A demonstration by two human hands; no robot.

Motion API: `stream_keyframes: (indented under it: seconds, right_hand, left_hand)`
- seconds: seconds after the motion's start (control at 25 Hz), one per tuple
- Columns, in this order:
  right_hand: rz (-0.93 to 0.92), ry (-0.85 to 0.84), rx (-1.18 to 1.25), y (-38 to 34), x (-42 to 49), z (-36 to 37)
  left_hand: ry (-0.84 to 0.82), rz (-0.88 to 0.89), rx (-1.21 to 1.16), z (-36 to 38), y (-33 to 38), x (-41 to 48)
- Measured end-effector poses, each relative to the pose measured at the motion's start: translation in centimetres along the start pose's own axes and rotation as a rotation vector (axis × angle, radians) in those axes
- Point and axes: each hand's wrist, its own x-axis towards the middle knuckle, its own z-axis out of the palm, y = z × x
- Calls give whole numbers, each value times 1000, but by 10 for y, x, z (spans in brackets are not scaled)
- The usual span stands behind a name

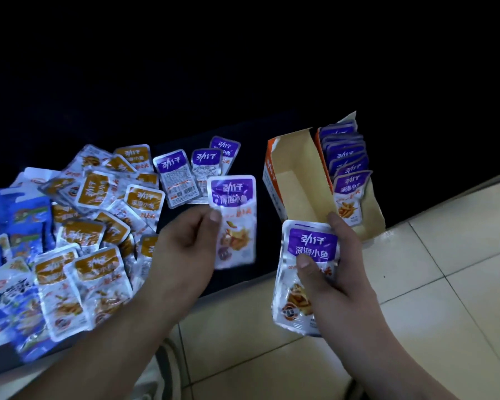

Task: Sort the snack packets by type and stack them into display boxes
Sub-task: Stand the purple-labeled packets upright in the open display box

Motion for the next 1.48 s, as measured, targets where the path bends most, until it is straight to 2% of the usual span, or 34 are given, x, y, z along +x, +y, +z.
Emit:
stream_keyframes:
  seconds: [0.08, 0.16, 0.36, 0.6, 0.68, 0.76, 0.84, 0.96, 1.04, 1.16, 1.24, 1.36, 1.48]
  right_hand:
    - [-1, 13, 20, -3, 3, 8]
    - [10, 6, 52, -4, 5, 15]
    - [-29, -22, 88, -10, 1, 26]
    - [-130, -67, 39, -8, -4, 19]
    - [-124, -34, 56, -7, -3, 9]
    - [-112, -7, 82, -6, 3, -3]
    - [-94, 20, 95, -4, 8, -20]
    - [-105, 28, 62, -3, 9, -48]
    - [-116, 66, 19, 1, 5, -65]
    - [-107, 135, -23, 8, 2, -89]
    - [-104, 153, -44, 10, 0, -95]
    - [-112, 146, -25, 10, 1, -96]
    - [-145, 93, -21, 6, 6, -87]
  left_hand:
    - [-167, -242, -307, -3, 20, -25]
    - [-287, -285, -308, -2, 23, -41]
    - [-241, -159, -82, 6, 19, -51]
    - [-207, -79, -176, 26, 18, -59]
    - [-282, -89, -258, 38, 25, -62]
    - [-347, -14, -196, 52, 30, -67]
    - [-331, 93, -134, 69, 32, -71]
    - [-432, 119, -158, 95, 32, -68]
    - [-503, 259, -2, 107, 23, -60]
    - [-339, 684, 669, 123, 11, -30]
    - [-317, 774, 927, 136, 15, -17]
    - [-380, 807, 1049, 152, 14, -7]
    - [-315, 831, 987, 138, -1, 1]
